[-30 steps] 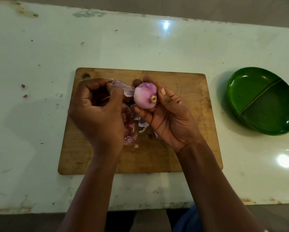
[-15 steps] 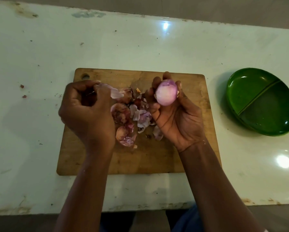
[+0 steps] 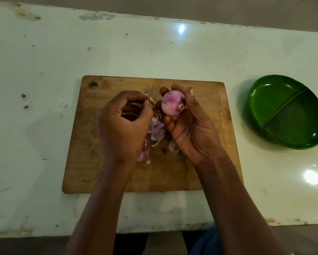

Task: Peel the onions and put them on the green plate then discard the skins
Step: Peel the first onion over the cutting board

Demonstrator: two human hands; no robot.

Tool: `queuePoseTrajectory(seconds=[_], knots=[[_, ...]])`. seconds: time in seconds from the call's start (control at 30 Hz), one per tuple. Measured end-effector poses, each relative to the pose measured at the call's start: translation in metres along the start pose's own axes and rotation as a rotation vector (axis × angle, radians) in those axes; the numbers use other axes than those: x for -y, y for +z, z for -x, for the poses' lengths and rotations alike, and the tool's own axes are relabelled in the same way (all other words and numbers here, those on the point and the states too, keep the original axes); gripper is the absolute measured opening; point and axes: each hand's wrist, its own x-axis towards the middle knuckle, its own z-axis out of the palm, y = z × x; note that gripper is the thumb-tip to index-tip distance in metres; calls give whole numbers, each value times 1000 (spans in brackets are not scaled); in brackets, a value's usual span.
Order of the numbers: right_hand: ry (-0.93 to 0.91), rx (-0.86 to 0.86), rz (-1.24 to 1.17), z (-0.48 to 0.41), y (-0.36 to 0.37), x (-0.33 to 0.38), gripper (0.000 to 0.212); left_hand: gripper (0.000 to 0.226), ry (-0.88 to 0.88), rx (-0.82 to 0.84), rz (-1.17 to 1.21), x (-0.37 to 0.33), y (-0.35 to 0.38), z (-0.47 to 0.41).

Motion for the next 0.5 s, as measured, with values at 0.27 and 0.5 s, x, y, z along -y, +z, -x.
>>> queuePoseTrajectory(seconds=[0.27, 0.5], knots=[[20, 19, 23, 0, 2, 3, 41, 14, 152, 36, -6, 3, -1, -1], [-1, -16, 140, 2, 3, 1, 24, 13, 341, 55, -79, 3, -2, 0]])
